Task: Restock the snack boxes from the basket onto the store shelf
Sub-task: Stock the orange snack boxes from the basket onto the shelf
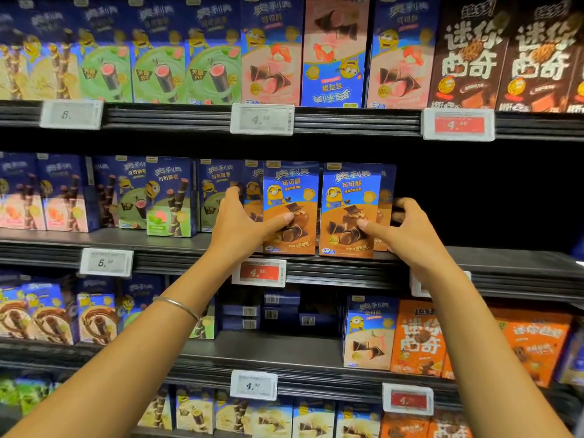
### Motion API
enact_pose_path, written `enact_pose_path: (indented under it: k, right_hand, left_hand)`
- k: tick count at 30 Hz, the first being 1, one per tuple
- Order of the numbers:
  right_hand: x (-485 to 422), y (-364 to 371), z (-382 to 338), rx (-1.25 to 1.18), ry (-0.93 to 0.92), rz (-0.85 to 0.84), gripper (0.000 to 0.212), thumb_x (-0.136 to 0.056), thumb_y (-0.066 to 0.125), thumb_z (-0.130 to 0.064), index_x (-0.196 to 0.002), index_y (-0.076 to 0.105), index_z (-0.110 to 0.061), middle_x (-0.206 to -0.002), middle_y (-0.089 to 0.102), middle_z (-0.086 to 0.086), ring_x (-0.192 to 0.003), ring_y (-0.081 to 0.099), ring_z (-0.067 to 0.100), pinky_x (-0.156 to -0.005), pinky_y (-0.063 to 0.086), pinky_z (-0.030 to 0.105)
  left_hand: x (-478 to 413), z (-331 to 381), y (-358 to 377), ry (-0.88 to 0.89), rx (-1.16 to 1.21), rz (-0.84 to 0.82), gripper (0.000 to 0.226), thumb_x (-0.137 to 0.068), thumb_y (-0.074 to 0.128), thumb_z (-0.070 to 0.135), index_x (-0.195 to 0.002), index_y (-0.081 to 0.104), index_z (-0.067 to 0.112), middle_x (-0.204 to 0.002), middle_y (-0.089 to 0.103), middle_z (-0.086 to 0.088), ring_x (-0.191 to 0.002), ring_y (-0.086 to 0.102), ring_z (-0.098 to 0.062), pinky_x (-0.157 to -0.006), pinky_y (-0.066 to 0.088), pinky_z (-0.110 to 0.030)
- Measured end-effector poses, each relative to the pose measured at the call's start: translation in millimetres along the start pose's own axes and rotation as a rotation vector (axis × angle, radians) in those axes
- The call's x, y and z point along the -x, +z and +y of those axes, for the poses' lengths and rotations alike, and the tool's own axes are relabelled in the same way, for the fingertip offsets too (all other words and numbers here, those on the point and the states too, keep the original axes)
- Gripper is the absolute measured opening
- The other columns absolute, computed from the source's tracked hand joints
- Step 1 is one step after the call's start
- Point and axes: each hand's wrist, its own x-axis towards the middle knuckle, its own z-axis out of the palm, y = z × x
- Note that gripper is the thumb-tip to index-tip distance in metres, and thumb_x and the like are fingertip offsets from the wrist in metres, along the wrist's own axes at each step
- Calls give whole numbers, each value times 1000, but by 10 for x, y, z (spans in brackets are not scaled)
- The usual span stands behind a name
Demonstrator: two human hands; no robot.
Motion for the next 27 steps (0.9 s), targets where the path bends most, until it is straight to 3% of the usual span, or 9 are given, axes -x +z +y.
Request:
enact_pose_path:
  k: [3, 8, 10, 12, 16, 19, 23, 27]
  right_hand:
    - [-7, 12, 18, -7, -4, -4, 70, -72, 89, -45, -126, 45, -34, -103, 66, -20, -83, 64, -20, -64, 48, 15]
    - [-24, 83, 26, -19, -16, 17, 71, -74, 89, -42, -130, 48, -27, -108, 68, -15, -93, 69, -1, -75, 55, 22]
    - [-17, 85, 12, -23, -12, 8, 66, -76, 87, -41, -128, 49, -28, -106, 68, -16, -88, 69, -6, -67, 52, 14]
    - [-15, 67, 11, -43, -3, -10, 57, -79, 85, -40, -124, 50, -29, -104, 68, -17, -82, 66, -17, -55, 49, 7]
    - [-20, 44, 24, -47, 14, -2, 50, -84, 82, -38, -122, 50, -31, -101, 68, -17, -79, 67, -15, -55, 49, 7]
    - [-22, 71, 31, -33, 24, 18, 53, -84, 82, -41, -122, 47, -30, -97, 68, -17, -76, 64, -19, -52, 46, 5]
    - [-10, 96, 22, -28, 35, 16, 49, -84, 81, -43, -119, 50, -30, -101, 68, -16, -80, 68, -11, -56, 48, 8]
    - [-4, 112, 3, -39, 43, 16, 49, -85, 81, -41, -121, 50, -28, -106, 69, -13, -92, 69, 1, -65, 50, 16]
  left_hand:
    - [3, 8, 7, 9, -32, 8, 112, -63, 91, 60, -151, 35, 18, -147, 53, -3, -123, 61, -19, -105, 53, -54]
    - [-8, -13, 23, 29, -114, 21, 110, -61, 88, 65, -146, 38, 15, -142, 55, -5, -126, 58, -24, -102, 54, -50]
    - [-13, -17, 25, 36, -139, 24, 112, -61, 87, 66, -148, 36, 16, -142, 54, -5, -122, 56, -20, -99, 52, -43]
    - [-39, -30, 12, 35, -112, 6, 108, -63, 88, 63, -146, 39, 16, -138, 58, -3, -121, 58, -20, -99, 53, -44]
    - [-88, -88, -20, 3, 5, -52, 82, -69, 94, 43, -131, 46, 23, -117, 65, 14, -107, 65, -6, -89, 55, -33]
    - [-73, -91, -9, 24, 12, -34, 80, -69, 95, 42, -130, 46, 25, -113, 63, 18, -104, 63, -2, -81, 52, -23]
    - [-50, -84, 31, 19, 16, -13, 86, -69, 95, 42, -136, 46, 20, -128, 65, 4, -118, 64, -20, -101, 56, -48]
    - [-46, -57, 30, -6, 1, -19, 98, -68, 94, 46, -145, 41, 16, -140, 60, -3, -128, 60, -26, -106, 52, -56]
